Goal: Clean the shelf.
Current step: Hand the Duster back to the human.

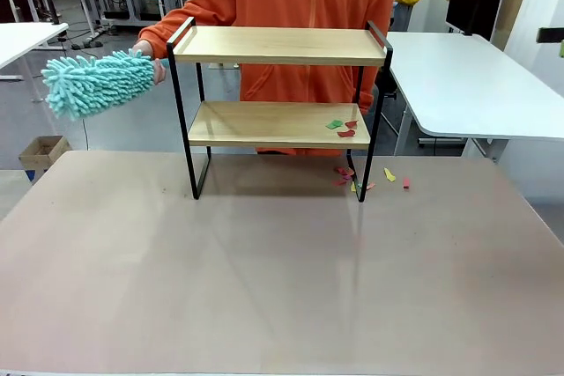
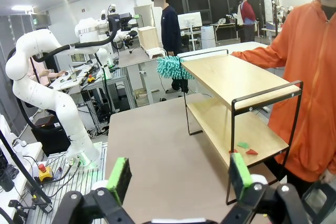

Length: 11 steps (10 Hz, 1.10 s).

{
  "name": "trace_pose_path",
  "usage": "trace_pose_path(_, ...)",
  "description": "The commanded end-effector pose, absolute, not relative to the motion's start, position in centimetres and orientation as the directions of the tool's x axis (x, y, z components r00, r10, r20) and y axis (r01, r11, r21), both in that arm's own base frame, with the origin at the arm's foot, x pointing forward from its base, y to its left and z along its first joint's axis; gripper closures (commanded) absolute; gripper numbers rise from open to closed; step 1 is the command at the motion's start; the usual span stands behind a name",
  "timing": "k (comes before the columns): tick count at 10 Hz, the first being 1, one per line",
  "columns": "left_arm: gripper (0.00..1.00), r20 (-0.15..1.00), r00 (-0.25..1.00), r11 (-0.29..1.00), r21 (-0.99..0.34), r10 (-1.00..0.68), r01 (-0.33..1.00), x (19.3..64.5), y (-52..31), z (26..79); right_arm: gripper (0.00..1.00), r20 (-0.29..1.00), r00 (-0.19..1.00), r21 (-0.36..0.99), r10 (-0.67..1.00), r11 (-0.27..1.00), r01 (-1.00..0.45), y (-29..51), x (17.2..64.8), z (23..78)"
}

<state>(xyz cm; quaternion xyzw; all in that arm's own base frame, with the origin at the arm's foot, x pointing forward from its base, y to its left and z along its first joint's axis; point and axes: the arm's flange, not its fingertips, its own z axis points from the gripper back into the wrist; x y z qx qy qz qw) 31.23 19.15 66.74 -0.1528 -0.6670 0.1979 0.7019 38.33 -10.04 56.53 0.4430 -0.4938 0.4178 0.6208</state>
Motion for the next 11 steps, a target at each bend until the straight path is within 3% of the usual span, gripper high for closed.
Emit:
trace_pose_path(1, 0.00, 0.883, 0.030, 0.882, -0.465, 0.468, -0.074, 31.01, 19.34, 66.65, 0.00, 0.986, 0.146, 0.122, 0.075, 0.256, -0.959, -9.95, 38.18, 56.71)
trace_pose_path(11, 0.00, 0.883, 0.030, 0.882, -0.465, 0.468, -0.074, 31.01, 19.34, 66.65, 0.00, 0.986, 0.146, 0.122, 0.075, 0.256, -0.959, -9.95, 38.18, 56.71)
